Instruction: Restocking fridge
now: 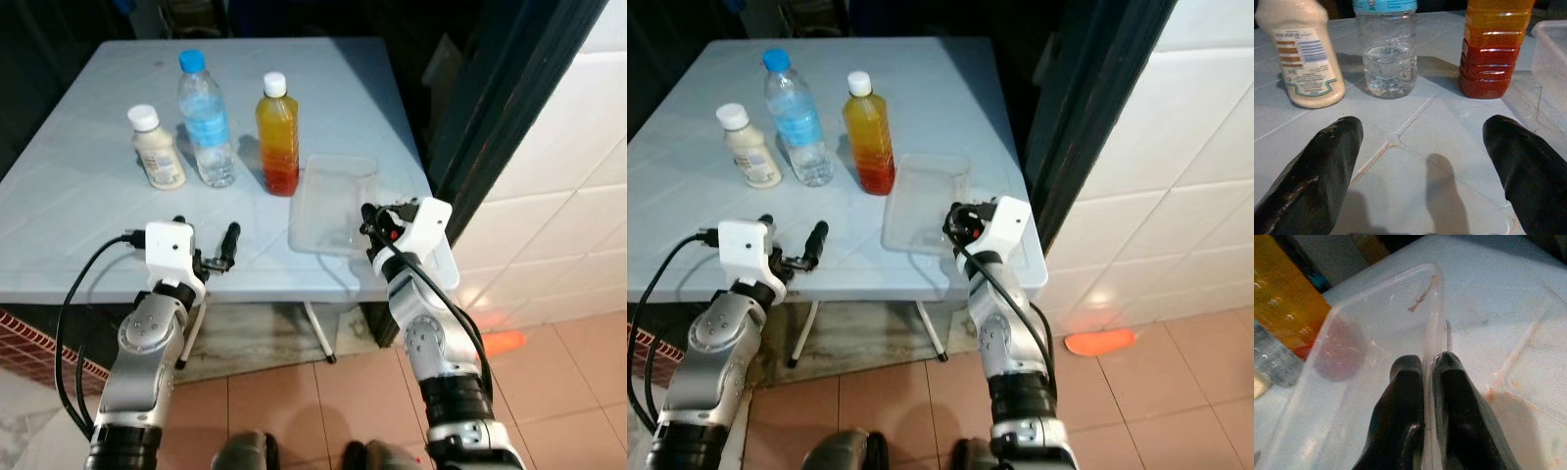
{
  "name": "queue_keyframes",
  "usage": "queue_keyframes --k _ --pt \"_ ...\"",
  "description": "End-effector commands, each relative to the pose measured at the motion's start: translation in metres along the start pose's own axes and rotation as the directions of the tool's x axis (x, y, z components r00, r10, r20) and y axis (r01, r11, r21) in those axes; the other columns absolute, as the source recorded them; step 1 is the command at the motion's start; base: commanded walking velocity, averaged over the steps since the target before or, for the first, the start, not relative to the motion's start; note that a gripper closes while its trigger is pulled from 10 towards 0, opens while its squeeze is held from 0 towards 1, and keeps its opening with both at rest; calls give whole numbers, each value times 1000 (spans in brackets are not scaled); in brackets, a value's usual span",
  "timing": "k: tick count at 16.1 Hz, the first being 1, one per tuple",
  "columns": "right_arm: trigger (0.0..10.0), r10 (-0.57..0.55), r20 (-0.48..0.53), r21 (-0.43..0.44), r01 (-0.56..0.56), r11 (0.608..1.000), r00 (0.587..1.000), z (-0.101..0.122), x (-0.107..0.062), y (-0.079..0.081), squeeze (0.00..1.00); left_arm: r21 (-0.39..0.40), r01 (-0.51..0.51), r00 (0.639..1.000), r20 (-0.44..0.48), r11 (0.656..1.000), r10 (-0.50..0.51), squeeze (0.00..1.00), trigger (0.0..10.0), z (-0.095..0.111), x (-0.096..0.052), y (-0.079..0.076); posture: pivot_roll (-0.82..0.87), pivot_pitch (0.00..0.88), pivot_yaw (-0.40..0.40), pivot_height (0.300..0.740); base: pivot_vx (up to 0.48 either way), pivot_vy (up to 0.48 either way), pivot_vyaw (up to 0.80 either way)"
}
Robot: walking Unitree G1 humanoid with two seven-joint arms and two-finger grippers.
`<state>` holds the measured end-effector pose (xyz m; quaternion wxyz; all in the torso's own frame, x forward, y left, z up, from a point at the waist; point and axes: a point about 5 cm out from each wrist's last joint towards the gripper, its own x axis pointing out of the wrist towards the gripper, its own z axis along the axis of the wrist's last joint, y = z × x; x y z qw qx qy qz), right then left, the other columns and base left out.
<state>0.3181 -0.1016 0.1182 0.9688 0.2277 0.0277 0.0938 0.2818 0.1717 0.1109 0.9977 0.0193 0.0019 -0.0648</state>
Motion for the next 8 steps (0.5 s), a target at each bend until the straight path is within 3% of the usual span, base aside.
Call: queue_keyframes --k 1,3,5,8 --pt "10000 25 51 -33 -24 999 998 2 -4 -1 0 -17 -37 999 -11 999 37 0 10000 -4 -3 4 76 42 5 740 0 0 0" --pt "10000 46 41 -118 -41 992 998 5 -10 -4 0 10 -67 998 12 998 66 0 10000 -4 -4 6 68 35 -2 740 0 0 0" --pt "10000 73 12 -127 -71 989 997 8 -18 -7 0 7 -92 996 9 996 92 0 10000 -8 -7 7 61 24 -10 740 0 0 0" --pt "10000 15 -43 -208 -23 978 999 1 -21 -15 0 1 -124 992 8 992 124 0 10000 -11 -9 4 53 1 -23 740 0 0 0"
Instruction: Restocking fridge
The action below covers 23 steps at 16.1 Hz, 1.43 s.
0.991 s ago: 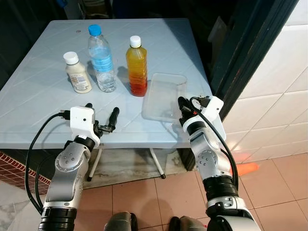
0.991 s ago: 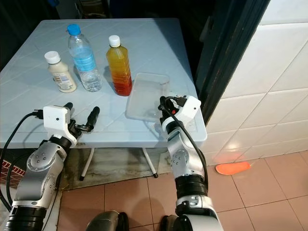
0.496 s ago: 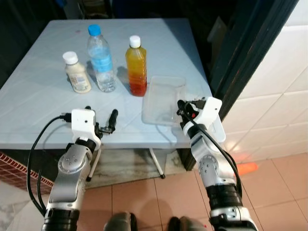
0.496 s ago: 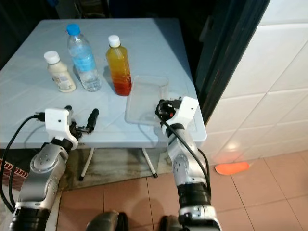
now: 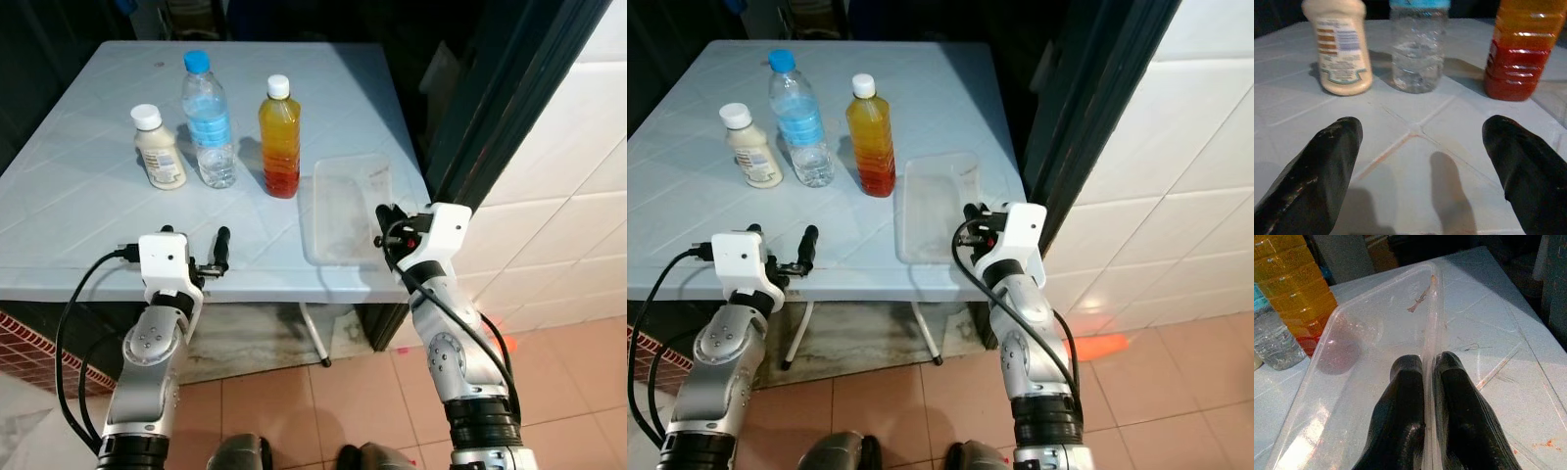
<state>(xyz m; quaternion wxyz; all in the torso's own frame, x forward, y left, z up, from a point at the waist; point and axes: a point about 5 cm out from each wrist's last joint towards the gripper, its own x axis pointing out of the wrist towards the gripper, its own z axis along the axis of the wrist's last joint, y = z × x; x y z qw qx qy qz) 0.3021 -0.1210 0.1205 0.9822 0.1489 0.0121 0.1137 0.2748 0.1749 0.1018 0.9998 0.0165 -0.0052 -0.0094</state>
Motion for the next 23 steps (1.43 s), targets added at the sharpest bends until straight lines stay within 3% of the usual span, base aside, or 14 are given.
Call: queue_keyframes --k 1,4,8,20,23 --pt "10000 31 -55 38 -29 999 998 -8 -6 3 0 4 -28 1000 -14 1000 28 0 10000 -4 -3 4 50 0 -26 740 0 0 0" --pt "10000 36 -51 -20 -37 999 998 -7 -12 3 0 -18 -71 996 -49 997 70 0 10000 -12 -8 11 46 0 -14 740 0 0 0" --pt "10000 55 -37 3 -55 998 998 -2 -9 2 0 -30 -62 997 -53 998 60 0 10000 -14 -5 8 42 0 -8 740 0 0 0" --pt "10000 50 -34 -15 -50 999 998 -3 -4 -1 0 -19 -36 998 -50 999 35 0 10000 -13 1 6 48 0 -9 740 -298 0 0" --pt "10000 42 -29 -19 -43 999 999 -2 -3 -3 0 -22 -39 998 -41 999 38 0 10000 -13 0 6 48 0 -12 740 0 0 160"
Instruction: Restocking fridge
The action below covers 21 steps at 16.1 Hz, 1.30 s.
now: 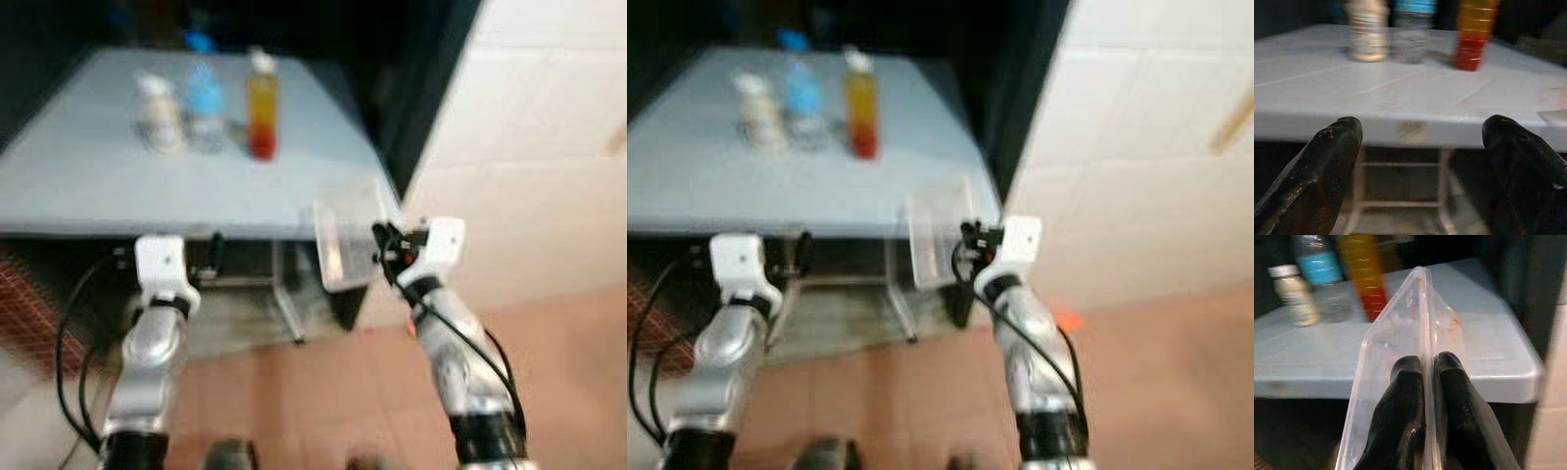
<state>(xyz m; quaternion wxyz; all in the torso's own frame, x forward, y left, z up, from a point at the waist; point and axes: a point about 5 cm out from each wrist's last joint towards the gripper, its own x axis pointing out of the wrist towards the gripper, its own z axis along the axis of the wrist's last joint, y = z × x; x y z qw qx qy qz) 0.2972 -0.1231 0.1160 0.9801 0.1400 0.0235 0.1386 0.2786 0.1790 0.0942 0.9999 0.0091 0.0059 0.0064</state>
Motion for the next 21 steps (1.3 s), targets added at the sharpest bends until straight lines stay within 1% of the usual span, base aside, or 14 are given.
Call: queue_keyframes --k 1,5,7,9,11,13,14,16,21 --pt "10000 -4 4 -12 4 1000 1000 2 2 -1 0 -8 -7 1000 -17 1000 7 0 10000 -5 -4 2 50 0 -13 740 0 0 800" --pt "10000 -13 8 -11 13 1000 1000 2 3 -1 0 -7 -20 1000 -14 1000 20 0 10000 -2 -2 4 57 0 -17 740 0 0 800" --pt "10000 -9 21 -9 10 1000 1000 5 8 1 0 8 -38 999 0 999 38 0 10000 -1 -5 2 63 0 -22 740 0 0 800" --pt "10000 8 28 -11 -7 1000 1000 8 12 5 0 25 -21 1000 2 999 21 0 10000 -2 -9 -2 69 0 -25 740 0 0 800" --pt "10000 2 32 -9 -1 1000 999 9 15 3 0 52 -16 1000 14 999 15 0 10000 0 -10 -2 75 0 -27 740 0 0 800" --pt "10000 -1 32 -10 2 1000 999 9 15 1 0 61 -28 1000 15 998 27 0 10000 0 -10 1 72 2 -23 740 0 0 800" --pt "10000 2 33 -12 -2 1000 999 8 15 3 0 66 -39 999 6 997 39 0 10000 -1 -10 2 69 3 -19 740 0 0 800" --pt "10000 7 37 -11 -6 1000 999 8 16 6 0 42 -50 998 -23 998 51 0 10000 -3 -9 3 67 5 -16 740 0 0 800" --pt "10000 30 54 -12 -29 1000 998 10 22 15 0 79 -27 1000 -3 997 27 0 10000 1 -7 2 99 29 13 740 0 0 800"
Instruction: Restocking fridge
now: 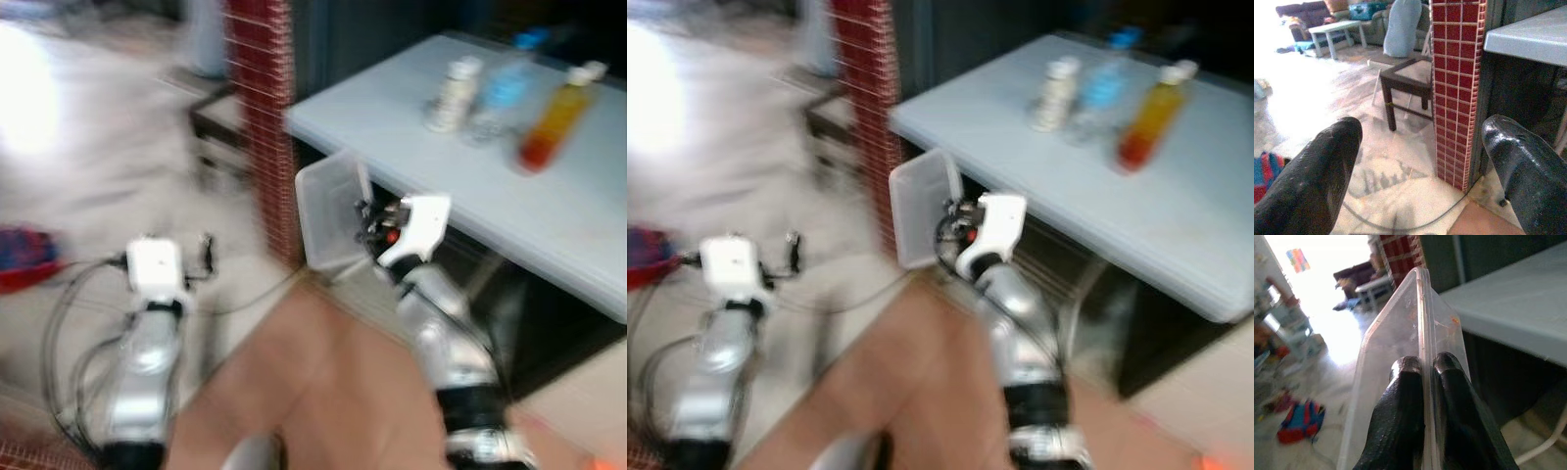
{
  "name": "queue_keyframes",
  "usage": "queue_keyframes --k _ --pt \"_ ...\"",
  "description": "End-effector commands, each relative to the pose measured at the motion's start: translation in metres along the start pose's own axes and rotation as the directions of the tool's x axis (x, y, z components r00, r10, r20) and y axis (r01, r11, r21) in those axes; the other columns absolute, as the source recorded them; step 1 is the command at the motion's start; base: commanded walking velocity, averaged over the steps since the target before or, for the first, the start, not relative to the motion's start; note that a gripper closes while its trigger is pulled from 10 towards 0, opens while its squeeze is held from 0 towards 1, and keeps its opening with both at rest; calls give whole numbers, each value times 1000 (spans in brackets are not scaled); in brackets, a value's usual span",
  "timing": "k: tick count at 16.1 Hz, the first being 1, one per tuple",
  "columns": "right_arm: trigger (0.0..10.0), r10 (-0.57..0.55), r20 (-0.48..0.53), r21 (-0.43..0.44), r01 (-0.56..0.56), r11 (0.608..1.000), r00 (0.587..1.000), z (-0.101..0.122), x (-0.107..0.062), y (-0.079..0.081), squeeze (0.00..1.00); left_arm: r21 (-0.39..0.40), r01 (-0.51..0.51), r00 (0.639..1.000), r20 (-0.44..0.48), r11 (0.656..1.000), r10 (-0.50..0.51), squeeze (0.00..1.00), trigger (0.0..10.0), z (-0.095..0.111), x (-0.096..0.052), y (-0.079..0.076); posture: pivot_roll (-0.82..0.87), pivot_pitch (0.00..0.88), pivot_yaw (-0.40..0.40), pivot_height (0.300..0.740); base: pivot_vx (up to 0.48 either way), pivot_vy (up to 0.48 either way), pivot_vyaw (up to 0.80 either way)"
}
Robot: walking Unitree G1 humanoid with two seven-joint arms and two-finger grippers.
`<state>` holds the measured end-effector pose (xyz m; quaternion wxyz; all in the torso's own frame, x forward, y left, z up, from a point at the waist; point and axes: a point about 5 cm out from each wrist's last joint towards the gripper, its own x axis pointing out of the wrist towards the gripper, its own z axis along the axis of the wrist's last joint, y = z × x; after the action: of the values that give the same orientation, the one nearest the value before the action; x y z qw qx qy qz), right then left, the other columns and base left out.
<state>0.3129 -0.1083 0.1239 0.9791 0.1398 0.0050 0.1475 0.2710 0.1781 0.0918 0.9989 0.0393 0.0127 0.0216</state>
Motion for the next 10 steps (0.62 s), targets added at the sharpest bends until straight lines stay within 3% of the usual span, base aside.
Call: queue_keyframes --k 1,10 --pt "10000 3 18 -4 -3 1000 1000 4 3 2 0 21 5 1000 12 1000 -5 0 10000 4 1 3 102 28 3 740 0 0 800" --pt "10000 44 14 -24 -44 999 999 2 7 11 0 2 0 1000 10 1000 0 0 10000 2 -2 -1 90 26 -16 740 0 0 800"
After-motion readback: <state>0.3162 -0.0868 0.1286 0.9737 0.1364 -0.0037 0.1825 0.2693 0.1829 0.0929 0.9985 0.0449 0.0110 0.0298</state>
